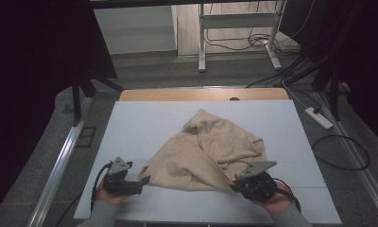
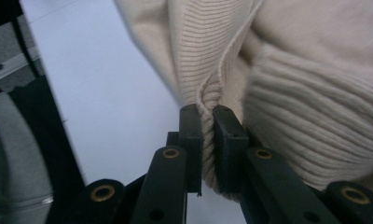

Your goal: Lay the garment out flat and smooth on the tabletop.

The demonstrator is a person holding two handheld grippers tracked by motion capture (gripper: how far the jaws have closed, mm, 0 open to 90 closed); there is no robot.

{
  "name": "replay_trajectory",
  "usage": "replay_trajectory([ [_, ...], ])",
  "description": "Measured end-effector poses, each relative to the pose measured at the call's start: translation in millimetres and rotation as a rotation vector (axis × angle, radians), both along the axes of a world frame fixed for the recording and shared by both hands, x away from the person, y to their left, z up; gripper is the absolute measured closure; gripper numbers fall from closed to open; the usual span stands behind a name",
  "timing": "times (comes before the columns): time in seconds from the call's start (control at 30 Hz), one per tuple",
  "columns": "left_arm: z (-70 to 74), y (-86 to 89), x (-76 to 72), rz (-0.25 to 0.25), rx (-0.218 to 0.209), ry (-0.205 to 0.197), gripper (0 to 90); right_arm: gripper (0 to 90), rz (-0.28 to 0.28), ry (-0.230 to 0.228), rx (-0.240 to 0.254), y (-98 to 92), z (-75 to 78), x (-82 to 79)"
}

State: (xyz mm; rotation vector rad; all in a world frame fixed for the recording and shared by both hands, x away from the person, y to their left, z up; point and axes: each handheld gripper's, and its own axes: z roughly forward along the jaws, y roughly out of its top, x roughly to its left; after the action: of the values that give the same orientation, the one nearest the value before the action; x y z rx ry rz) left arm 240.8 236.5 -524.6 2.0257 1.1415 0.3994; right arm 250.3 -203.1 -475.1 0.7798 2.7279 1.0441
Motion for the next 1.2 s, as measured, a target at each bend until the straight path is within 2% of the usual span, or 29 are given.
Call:
replay_trajectory([
  [0.1, 0.2, 0.8, -0.2, 0.002, -0.002, -0.001, 8.7, 82.2, 0.005, 0.018, 0.009, -1.0, -1.6, -12.4],
  [0.2, 0.3, 1.0, -0.2, 0.002, -0.003, -0.002, 8.6, 82.1, 0.015, 0.057, 0.041, -1.7, -0.8, -29.0],
  [0.33, 1.1, 0.7, -0.5, 0.004, -0.003, -0.004, 8.7, 82.1, 0.046, 0.067, 0.029, -2.7, -1.3, -57.2],
  [0.43, 1.8, 0.3, -0.7, 0.005, -0.005, -0.008, 8.7, 82.1, 0.065, 0.107, 0.044, -5.2, -4.6, -78.0],
  [0.5, 2.0, -0.4, -0.6, 0.006, -0.006, -0.009, 8.7, 81.1, 0.090, 0.127, 0.026, -4.6, -8.3, -88.0],
  [0.57, 2.2, -0.8, -0.3, 0.004, -0.005, -0.009, 8.7, 73.3, 0.107, 0.119, -0.015, -4.1, -10.8, -96.8],
  [0.63, 2.3, -1.5, 0.3, 0.004, -0.006, -0.010, 8.6, 65.1, 0.108, 0.105, 0.015, -5.8, -7.3, -98.9],
  [0.67, 2.2, -1.8, 0.6, 0.003, -0.006, -0.011, 8.7, 60.0, 0.083, 0.081, 0.038, -7.1, -2.7, -96.6],
  [0.73, 2.1, -2.6, 1.3, 0.001, -0.005, -0.011, 8.6, 54.3, 0.045, 0.047, 0.051, -8.0, 3.8, -88.7],
  [0.83, 1.7, -3.8, 2.3, -0.006, 0.000, -0.008, 8.6, 48.7, 0.003, 0.001, 0.060, -3.2, 11.7, -67.1],
  [0.93, 1.3, -4.2, 2.8, -0.009, 0.001, -0.005, 8.6, 46.0, -0.017, -0.003, 0.042, 11.4, 10.0, -38.2],
  [1.03, 0.9, -3.5, 3.0, -0.010, 0.000, -0.004, 8.6, 44.3, -0.015, -0.013, 0.021, 32.7, 0.4, -4.6],
  [1.2, 0.0, -2.4, 3.2, -0.009, -0.003, 0.000, 8.7, 44.2, -0.037, 0.035, 0.027, 62.9, -18.5, 38.8],
])
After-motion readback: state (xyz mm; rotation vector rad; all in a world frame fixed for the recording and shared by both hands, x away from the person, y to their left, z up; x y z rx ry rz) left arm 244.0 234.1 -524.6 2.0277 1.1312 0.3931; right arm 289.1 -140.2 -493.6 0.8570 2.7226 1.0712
